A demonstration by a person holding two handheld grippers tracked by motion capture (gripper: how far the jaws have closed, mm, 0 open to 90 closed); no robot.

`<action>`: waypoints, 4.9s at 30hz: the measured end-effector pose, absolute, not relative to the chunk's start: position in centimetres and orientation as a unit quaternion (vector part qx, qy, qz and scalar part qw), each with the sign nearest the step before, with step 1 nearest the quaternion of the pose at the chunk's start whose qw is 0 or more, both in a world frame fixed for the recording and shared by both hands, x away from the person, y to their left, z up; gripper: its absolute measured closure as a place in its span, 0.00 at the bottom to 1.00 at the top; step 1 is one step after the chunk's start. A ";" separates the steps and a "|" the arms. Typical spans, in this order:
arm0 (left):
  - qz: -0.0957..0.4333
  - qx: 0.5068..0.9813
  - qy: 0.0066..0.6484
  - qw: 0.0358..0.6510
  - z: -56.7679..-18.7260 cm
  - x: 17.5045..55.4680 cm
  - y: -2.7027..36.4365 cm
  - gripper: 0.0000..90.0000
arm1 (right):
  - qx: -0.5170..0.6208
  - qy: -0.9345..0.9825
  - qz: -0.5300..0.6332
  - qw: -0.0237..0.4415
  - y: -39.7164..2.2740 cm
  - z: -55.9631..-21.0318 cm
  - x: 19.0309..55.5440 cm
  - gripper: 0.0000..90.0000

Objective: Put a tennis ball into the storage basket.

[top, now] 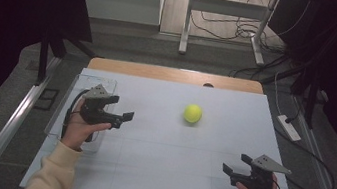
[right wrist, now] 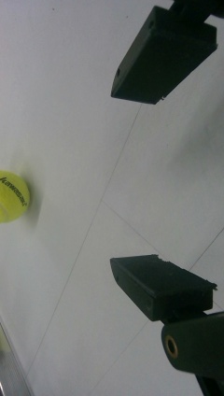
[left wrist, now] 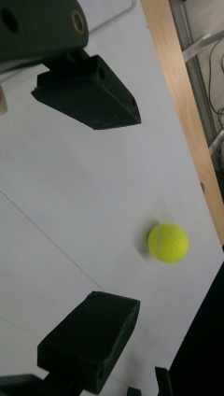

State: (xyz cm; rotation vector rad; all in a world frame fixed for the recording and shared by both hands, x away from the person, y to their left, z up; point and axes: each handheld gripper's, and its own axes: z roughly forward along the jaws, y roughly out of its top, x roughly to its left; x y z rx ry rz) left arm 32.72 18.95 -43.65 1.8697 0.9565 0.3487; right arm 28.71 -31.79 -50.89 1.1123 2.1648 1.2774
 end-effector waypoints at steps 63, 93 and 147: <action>0.120 0.801 0.351 0.470 -43.7 34.9 10.7 0.15 | 0.402 0.765 0.462 0.199 -32.7 -50.5 28.1 0.18; 0.101 0.823 0.347 0.439 -44.4 38.3 6.9 0.15 | 0.396 0.767 0.466 0.192 -32.0 -50.6 28.3 0.18; 0.081 0.843 0.344 0.405 -46.1 42.8 1.4 0.15 | 0.399 0.767 0.466 0.189 -32.1 -50.7 28.4 0.18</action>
